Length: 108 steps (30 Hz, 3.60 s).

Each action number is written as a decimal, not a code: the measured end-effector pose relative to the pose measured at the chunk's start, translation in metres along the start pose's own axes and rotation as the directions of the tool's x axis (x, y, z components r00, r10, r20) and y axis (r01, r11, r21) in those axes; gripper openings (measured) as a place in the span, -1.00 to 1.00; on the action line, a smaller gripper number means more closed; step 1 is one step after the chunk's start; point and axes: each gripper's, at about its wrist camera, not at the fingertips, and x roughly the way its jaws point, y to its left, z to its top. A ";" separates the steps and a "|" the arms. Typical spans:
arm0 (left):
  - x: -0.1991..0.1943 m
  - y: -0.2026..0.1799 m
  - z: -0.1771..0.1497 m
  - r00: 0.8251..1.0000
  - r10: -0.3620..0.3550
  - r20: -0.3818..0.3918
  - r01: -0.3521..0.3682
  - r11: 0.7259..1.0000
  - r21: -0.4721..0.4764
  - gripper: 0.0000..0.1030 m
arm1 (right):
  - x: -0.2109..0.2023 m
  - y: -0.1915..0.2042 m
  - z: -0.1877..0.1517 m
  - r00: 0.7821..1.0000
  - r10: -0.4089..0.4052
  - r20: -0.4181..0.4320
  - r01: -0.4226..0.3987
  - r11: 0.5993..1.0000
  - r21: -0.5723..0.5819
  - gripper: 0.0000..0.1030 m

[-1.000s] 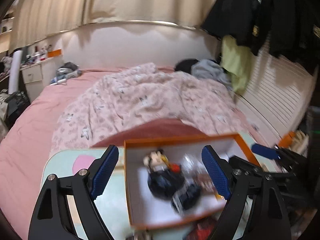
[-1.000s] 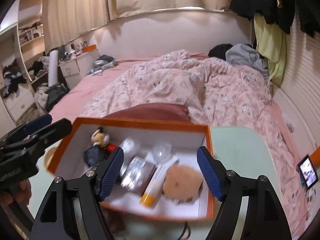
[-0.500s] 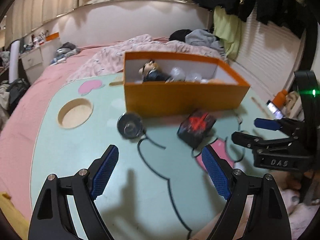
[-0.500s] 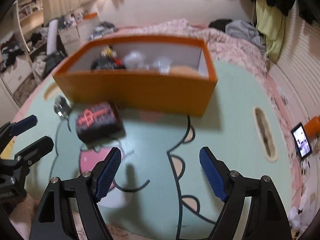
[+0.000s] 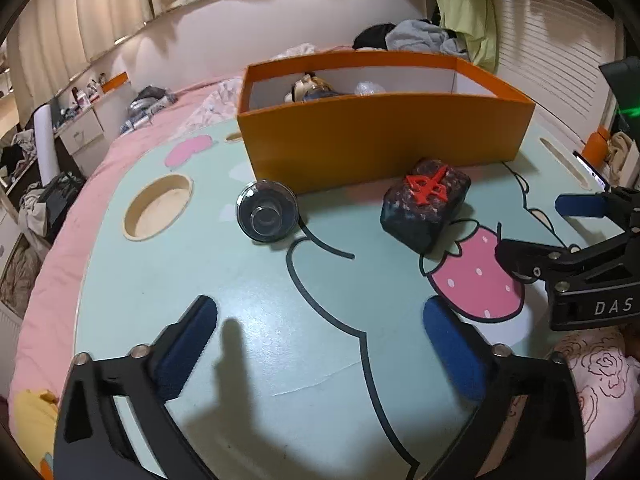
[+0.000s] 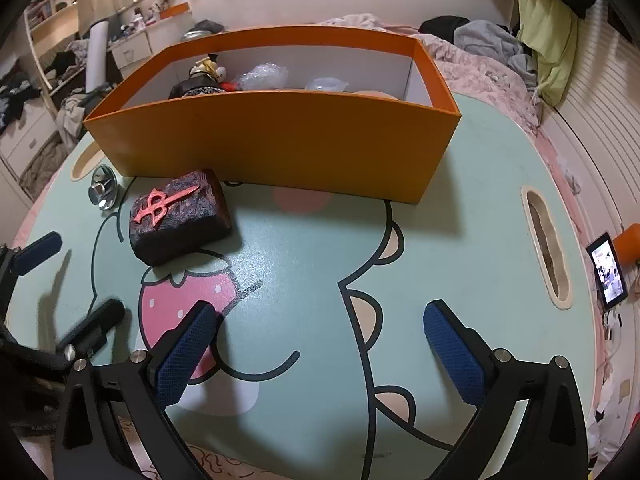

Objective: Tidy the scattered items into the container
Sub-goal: 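Withdraw both tools from the box toward the remaining items, then grasp the dark red emblem box with the right tool, then grasp the silver metal cap with the left tool, then carry the red box and silver cap into the orange box and open both tools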

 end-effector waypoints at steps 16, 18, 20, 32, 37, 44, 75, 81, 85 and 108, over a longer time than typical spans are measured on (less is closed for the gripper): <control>0.001 0.005 -0.002 0.998 -0.057 -0.015 0.056 0.998 -0.031 0.99 | 0.003 0.002 0.004 1.000 0.002 -0.007 -0.003 1.000 -0.007 1.00; 0.001 0.004 -0.003 0.998 -0.060 -0.013 0.060 0.998 -0.026 0.99 | 0.003 0.002 0.005 1.000 0.005 -0.010 -0.005 1.000 -0.010 1.00; 0.001 0.004 -0.003 0.998 -0.061 -0.015 0.061 0.998 -0.023 0.99 | 0.004 0.002 0.005 1.000 0.012 -0.007 -0.012 1.000 -0.014 1.00; -0.021 0.015 -0.002 0.996 -0.054 0.064 0.057 0.998 -0.035 0.93 | 0.004 0.004 0.004 1.000 0.012 -0.006 -0.012 1.000 -0.011 1.00; -0.047 0.049 0.003 0.986 0.037 0.165 -0.019 0.993 -0.114 0.85 | -0.007 0.005 0.004 0.998 0.038 0.051 -0.037 0.999 -0.014 0.98; -0.049 0.084 0.003 0.983 0.046 0.177 -0.010 0.980 -0.198 0.85 | -0.028 0.037 0.012 0.984 0.079 0.157 -0.057 0.988 -0.142 0.97; 0.027 0.046 0.047 0.994 -0.107 0.026 0.109 0.991 -0.081 -0.13 | -0.014 0.049 0.031 0.980 0.140 0.142 -0.129 0.988 -0.082 0.18; 0.007 0.049 0.039 0.988 -0.128 0.090 0.137 0.985 -0.105 -0.31 | -0.016 0.046 0.029 0.981 0.116 0.158 -0.105 0.991 -0.077 0.18; -0.022 0.044 0.031 0.973 -0.169 0.158 0.190 0.973 -0.133 -0.31 | -0.017 0.043 0.028 0.981 0.103 0.164 -0.092 0.993 -0.074 0.18; -0.026 0.010 0.020 0.968 -0.219 0.126 0.229 0.971 -0.068 -0.31 | -0.018 0.044 0.025 0.982 0.076 0.171 -0.065 0.995 -0.070 0.19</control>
